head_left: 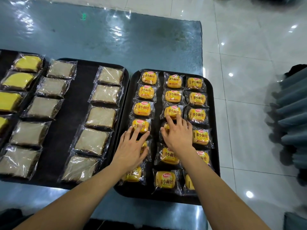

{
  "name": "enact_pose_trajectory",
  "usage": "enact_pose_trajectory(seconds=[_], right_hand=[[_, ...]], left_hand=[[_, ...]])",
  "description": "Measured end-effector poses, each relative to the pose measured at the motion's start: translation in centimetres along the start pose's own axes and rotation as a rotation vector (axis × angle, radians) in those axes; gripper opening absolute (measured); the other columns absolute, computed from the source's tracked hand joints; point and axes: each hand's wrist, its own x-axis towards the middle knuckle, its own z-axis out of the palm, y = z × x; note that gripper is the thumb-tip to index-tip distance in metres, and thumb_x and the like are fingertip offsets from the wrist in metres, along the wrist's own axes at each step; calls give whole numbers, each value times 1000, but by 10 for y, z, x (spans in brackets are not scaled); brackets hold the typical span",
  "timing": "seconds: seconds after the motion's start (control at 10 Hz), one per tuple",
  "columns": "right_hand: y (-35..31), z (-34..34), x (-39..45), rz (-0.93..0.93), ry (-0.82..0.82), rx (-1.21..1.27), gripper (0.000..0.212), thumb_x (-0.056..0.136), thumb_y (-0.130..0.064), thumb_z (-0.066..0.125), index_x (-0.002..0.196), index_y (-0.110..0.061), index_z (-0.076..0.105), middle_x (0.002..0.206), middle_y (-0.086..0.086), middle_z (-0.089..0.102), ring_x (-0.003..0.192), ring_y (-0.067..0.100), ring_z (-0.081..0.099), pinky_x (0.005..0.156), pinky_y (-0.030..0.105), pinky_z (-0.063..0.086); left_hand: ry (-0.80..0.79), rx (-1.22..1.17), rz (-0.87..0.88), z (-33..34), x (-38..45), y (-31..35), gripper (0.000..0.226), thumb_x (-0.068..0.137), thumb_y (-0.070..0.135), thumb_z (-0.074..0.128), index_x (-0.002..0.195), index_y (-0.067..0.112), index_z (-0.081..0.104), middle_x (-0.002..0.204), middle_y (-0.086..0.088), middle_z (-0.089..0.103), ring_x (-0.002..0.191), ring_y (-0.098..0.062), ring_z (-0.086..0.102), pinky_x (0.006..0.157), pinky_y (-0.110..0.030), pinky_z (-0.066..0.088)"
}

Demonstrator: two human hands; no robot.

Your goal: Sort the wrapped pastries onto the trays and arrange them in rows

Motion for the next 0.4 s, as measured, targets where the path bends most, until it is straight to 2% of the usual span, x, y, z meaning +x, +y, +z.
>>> enact_pose_trajectory(seconds=[0.2,0.4], right_hand=[[5,-1,-5,-14,14,15,63,102,-59,32,160,-36,18,164,11,27,149,32,27,122,52,17],[16,-12,-7,-16,33,59,63,103,-57,36,159,-34,18,163,6,28,150,30,27,123,52,20]], left_hand=[[-29,-10,0,-6,5,2,61,100,53,35,156,36,19,167,-4,8,153,-34,7,123,-52,16],[13,27,28,-17,7,4,57,99,48,41,153,32,30,162,-7,24,150,-34,21,120,-53,23]])
